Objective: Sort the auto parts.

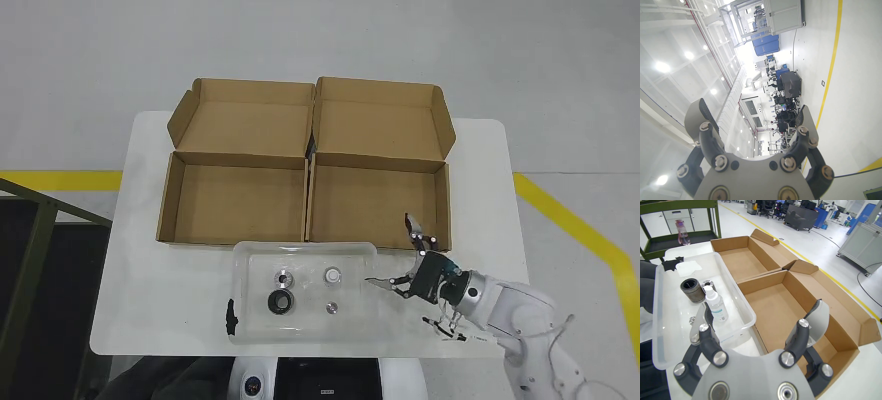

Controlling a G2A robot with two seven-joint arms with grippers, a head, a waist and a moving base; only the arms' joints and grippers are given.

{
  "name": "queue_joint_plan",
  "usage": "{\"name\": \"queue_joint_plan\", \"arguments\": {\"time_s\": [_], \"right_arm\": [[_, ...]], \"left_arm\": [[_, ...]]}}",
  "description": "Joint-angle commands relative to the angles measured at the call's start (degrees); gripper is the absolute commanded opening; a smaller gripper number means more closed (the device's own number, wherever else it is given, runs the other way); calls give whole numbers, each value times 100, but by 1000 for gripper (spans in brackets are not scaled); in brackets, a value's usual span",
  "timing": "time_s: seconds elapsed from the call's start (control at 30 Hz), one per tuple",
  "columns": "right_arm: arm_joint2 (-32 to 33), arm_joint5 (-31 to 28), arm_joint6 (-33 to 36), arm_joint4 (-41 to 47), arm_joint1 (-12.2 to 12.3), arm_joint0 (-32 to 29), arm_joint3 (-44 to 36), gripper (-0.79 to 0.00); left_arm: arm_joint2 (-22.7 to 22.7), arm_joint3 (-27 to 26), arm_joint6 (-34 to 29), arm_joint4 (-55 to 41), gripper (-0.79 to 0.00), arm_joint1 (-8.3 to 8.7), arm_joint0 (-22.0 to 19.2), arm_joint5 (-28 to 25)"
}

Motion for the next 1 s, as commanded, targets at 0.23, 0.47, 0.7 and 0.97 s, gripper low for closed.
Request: {"name": "queue_joint_plan", "arguments": {"time_s": [0.23, 0.47, 0.7, 0.97], "right_arm": [[-768, -588, 1140, 304, 16, 643, 3, 0], [-1322, -841, 1993, 530, 23, 1015, 33, 0], [-1714, -807, 2745, 672, 36, 1230, 12, 0], [-2109, -768, 3306, 767, 50, 1439, 1, 0]], "left_arm": [[0, 0, 0, 0, 0, 0, 0, 0], [0, 0, 0, 0, 0, 0, 0, 0], [0, 0, 0, 0, 0, 0, 0, 0], [0, 0, 0, 0, 0, 0, 0, 0]]}}
